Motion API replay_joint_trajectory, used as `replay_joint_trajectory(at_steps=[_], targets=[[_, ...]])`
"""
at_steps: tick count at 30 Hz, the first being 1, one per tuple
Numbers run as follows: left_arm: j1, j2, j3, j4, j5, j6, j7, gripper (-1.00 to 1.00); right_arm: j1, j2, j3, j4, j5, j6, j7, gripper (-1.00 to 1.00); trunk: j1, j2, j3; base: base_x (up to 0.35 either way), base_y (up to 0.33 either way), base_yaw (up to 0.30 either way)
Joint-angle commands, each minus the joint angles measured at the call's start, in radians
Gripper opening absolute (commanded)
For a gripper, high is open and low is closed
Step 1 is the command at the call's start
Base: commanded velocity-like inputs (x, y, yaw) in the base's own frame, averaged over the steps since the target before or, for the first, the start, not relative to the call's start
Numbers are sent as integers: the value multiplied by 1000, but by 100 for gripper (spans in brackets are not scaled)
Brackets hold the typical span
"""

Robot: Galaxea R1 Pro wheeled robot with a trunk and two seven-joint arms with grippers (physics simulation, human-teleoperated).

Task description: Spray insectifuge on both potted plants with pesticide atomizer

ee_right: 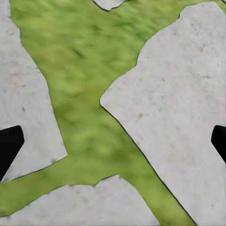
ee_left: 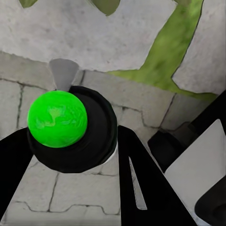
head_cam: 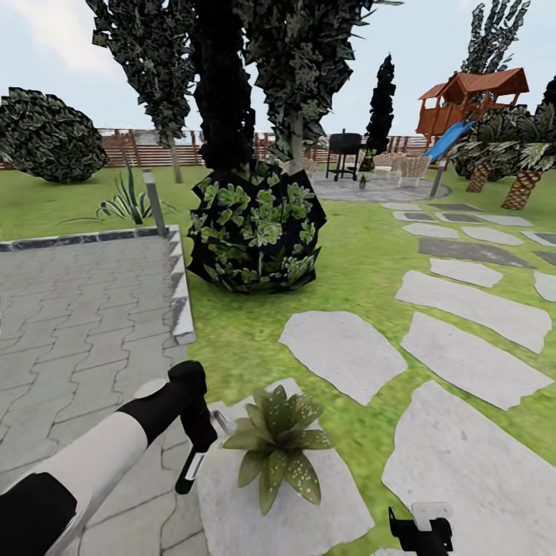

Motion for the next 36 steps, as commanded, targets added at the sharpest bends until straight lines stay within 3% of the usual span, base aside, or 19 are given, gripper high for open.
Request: replay_joint_trajectory(at_steps=[1, 8, 11, 14, 25, 27, 28, 30, 33, 36], targets=[[0, 0, -2, -2, -8, 8, -10, -100, -1, 0, 9, 1, -3, -2, -7, 100, 0, 0, -1, 33, 269, 0], [72, -4, -1, -1, -5, 7, 16, -100, -1, 0, 9, 1, -3, -3, -7, 100, 0, 0, -1, 5, 38, 0], [104, -17, 0, -1, -3, 7, 35, -100, -1, -1, 8, 1, -3, -2, -7, 100, 0, 0, -1, 0, 0, 0], [137, -35, 4, -1, 0, 7, 98, -100, -1, -2, 7, 1, -3, -2, -7, 100, 0, 0, -1, 0, 0, 0], [145, -41, 10, 74, 5, 7, 123, -100, -1, -2, 7, 1, -3, -2, -6, 100, 0, 0, -1, 0, 0, 0], [145, -40, 30, 77, 5, 7, 140, -100, -1, -1, 8, 1, -3, -2, -6, 100, 0, 0, -1, 0, 0, 0], [145, -42, 66, 77, 6, 7, 166, -100, -1, 0, 8, 1, -3, -2, -5, 100, 0, 0, -1, 0, 0, 0], [145, -64, 99, 74, 5, 6, 193, -100, -1, 0, 9, 1, -3, -2, -5, 100, 0, 0, -1, 0, 0, 0], [145, -128, 114, 73, -3, 6, 220, -100, -1, 0, 9, 1, -3, -3, -5, 100, 0, 0, -1, 0, 0, 0], [145, -143, 120, 77, 1, 7, 281, -100, -1, 0, 9, 1, -3, -3, -5, 100, 0, 0, -1, 0, 0, 0]])
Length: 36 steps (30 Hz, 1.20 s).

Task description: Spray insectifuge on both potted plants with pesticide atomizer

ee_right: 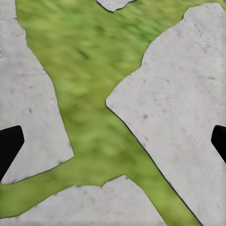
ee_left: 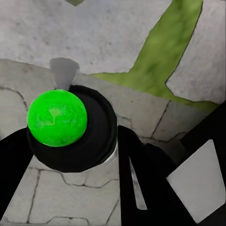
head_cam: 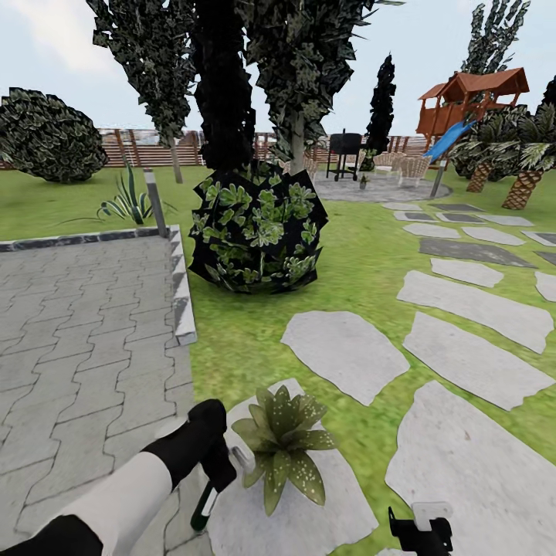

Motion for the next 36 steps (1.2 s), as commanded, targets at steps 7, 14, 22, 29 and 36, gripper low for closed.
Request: replay_joint_trajectory(at_steps=[7, 14, 22, 29, 36], targets=[[8, 29, -2, 91, -4, -3, 15, -100, -1, 0, 8, 1, -3, -2, -6, 100, 0, 0, -1, 0, 0, 0], [15, 39, 79, 113, -6, -7, 19, -100, -1, 0, 8, 1, -3, -1, -5, 100, 0, 0, -1, 0, 0, -111], [18, 46, 86, 113, -10, -9, 74, -100, -1, 0, 8, 1, -3, -2, -5, 100, 0, 0, -1, 0, 0, -279], [18, 46, 85, 108, -7, -11, 81, -100, -1, 0, 8, 1, -3, -2, -6, 100, 0, 0, -1, 0, 53, -44], [17, 46, 87, 99, -7, -11, 81, -100, -1, 0, 8, 1, -3, -1, -6, 100, 0, 0, -1, -67, 156, 0]])
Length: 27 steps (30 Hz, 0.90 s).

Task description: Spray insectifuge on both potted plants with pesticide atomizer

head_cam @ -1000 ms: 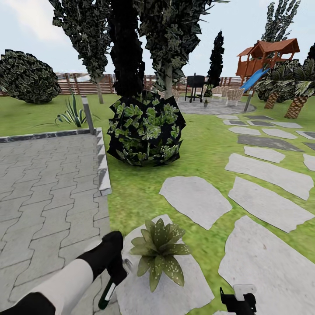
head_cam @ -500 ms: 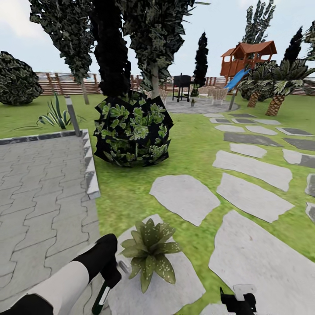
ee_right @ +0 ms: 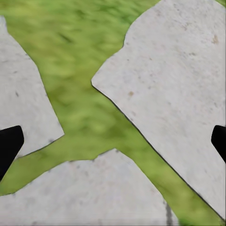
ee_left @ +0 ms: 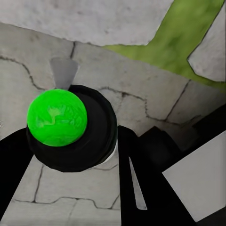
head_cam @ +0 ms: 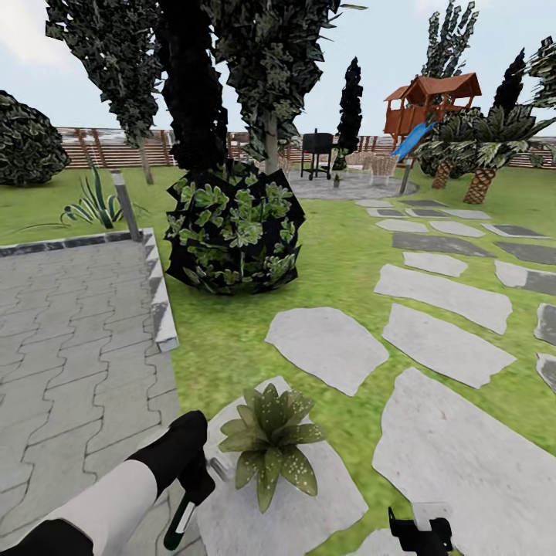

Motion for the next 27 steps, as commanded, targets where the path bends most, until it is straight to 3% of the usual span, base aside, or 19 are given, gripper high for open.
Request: replay_joint_trajectory(at_steps=[1, 10, 16, 22, 27], targets=[[0, 0, -2, -2, -11, 2, -11, -100, -1, 0, 9, 1, -3, -2, -7, 100, 0, 0, -1, -130, 253, 0], [0, -1, -4, 3, -11, 2, -9, -100, -1, 0, 9, 1, -3, -2, -7, 100, 0, 0, 3, -21, 282, -182], [0, 1, -3, 0, -13, 2, -9, -100, -1, 0, 9, 1, -3, -2, -5, 100, 0, 0, 5, 0, 29, -223], [-1, 1, -1, -8, -11, -1, -11, -100, -1, 0, 9, 1, -3, -2, -5, 100, 0, 0, 6, 0, 1, -19], [-18, -3, -3, -29, -9, -44, -24, -100, -1, 0, 9, 1, -3, -2, -5, 100, 0, 0, 6, -9, 8, 0]])
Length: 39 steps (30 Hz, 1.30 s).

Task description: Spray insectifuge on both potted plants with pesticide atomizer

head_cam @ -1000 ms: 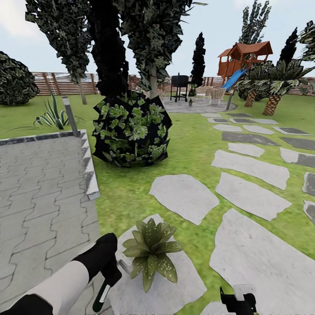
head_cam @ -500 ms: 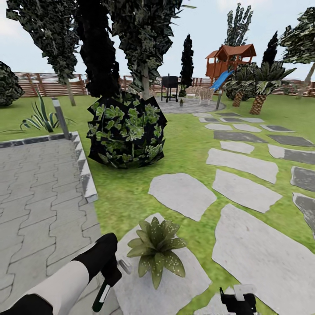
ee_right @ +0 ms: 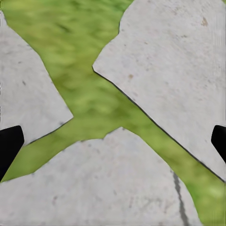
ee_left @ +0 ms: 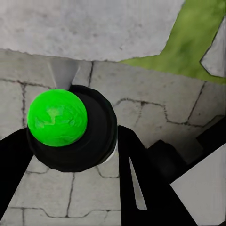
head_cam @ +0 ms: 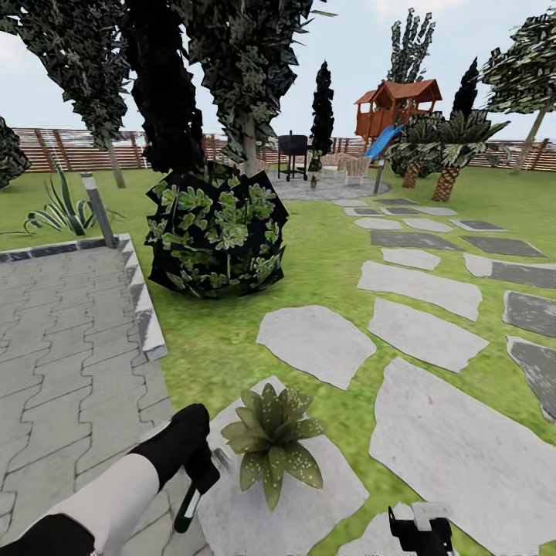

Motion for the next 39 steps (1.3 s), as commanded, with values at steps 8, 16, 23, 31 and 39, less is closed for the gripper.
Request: replay_joint_trajectory(at_steps=[8, 16, 23, 31, 39], targets=[[-35, 3, -8, -8, -21, 0, -68, -100, -1, 0, 9, 1, -3, -2, -6, 100, 0, 0, -1, -74, 76, -1], [-87, 25, -14, 3, -23, -1, -130, -100, -1, 0, 9, 1, -3, -2, -7, 100, 0, 0, -1, -1, 1, -248], [-89, 25, -15, 6, -23, 0, -134, -100, -1, 0, 9, 1, -3, -2, -8, 100, 0, 0, -1, 0, 151, -156], [-80, 19, -79, 6, -24, 9, -132, -100, -1, 0, 9, 1, -3, -2, -8, 100, 0, 0, -1, -126, 292, -3], [-83, 23, -95, 6, -23, 13, -131, -100, -1, 0, 9, 1, -3, -2, -8, 100, 0, 0, -1, -115, 298, -171]])
